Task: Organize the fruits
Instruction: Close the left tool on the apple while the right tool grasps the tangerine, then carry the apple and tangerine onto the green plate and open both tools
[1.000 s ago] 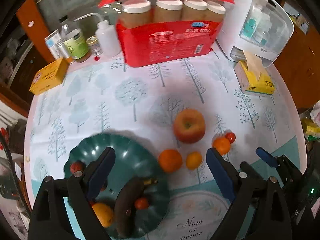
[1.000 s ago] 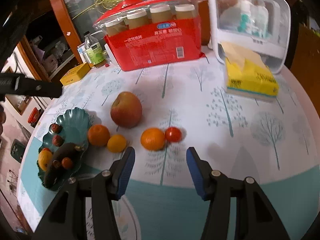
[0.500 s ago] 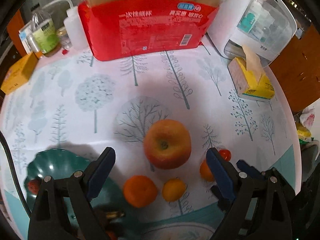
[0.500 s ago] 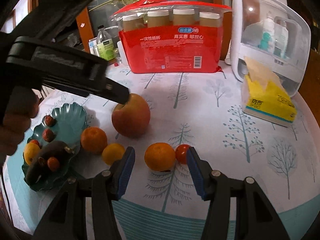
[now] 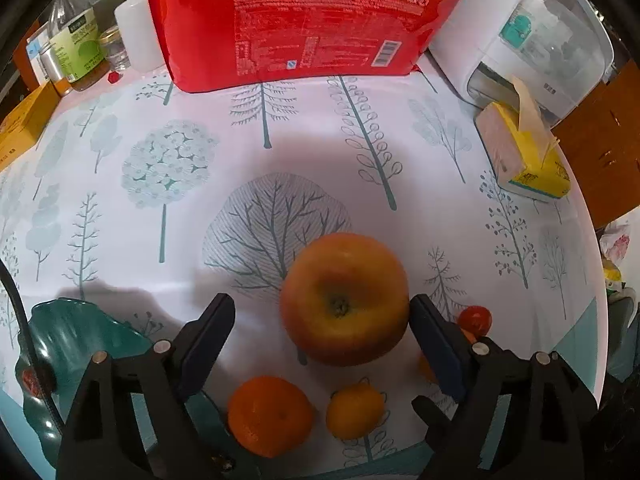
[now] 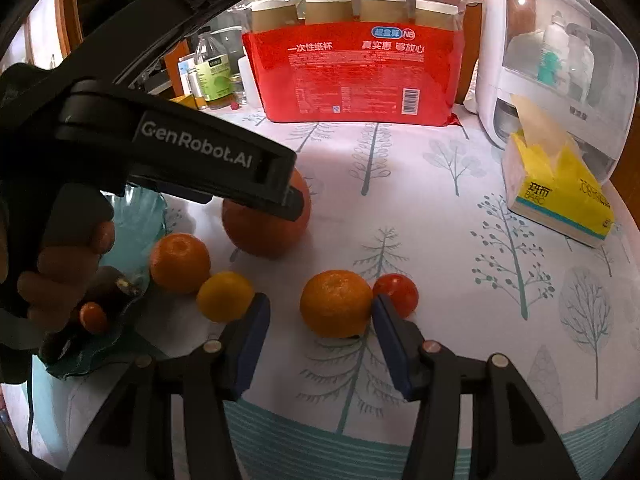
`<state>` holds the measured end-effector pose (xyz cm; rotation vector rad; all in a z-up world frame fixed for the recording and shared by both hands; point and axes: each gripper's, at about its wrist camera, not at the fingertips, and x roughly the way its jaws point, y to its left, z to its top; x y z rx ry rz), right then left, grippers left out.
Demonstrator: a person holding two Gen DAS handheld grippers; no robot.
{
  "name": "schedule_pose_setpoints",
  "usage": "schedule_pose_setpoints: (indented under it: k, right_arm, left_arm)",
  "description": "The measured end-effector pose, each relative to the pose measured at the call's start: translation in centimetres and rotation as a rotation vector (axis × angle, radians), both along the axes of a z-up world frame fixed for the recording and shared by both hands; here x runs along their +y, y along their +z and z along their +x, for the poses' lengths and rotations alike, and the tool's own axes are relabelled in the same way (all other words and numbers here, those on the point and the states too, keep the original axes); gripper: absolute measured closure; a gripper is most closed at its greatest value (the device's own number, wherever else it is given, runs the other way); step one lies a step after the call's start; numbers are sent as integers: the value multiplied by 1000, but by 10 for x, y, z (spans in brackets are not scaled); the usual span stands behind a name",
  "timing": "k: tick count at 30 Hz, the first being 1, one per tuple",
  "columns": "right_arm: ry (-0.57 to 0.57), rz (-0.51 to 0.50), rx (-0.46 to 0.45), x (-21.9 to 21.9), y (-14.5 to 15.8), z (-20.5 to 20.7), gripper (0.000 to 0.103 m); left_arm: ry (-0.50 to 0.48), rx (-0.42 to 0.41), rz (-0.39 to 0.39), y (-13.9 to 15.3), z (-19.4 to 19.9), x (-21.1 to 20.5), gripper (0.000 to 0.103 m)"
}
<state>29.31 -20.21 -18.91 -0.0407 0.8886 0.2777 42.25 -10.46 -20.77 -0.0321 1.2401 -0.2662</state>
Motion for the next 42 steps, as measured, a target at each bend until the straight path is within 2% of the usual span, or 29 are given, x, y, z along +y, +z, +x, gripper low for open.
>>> schedule_pose_setpoints:
  k: [6, 9, 14, 21, 31, 42]
  right_arm:
    - [-30, 8, 27, -6, -7, 7, 50]
    - [-35, 4, 38, -6, -11, 9, 58]
    - [-33, 5, 33, -4, -11, 7, 62]
    - [-42, 15, 35, -7, -8, 4, 63]
    - [-44, 29, -22, -10, 21, -13, 64]
    - [1, 32, -80, 12, 57, -39, 64]
  left_arm:
    - [-23, 23, 5, -11, 1, -8, 28]
    - [-36, 27, -9, -13, 0, -12, 38]
    - [-34, 12, -8, -12, -2, -14, 38]
    - [-34, -17, -10, -2, -13, -12, 38]
    - [6, -66, -69, 29, -50, -1, 38]
    - [65, -111, -100, 67, -106, 40, 38]
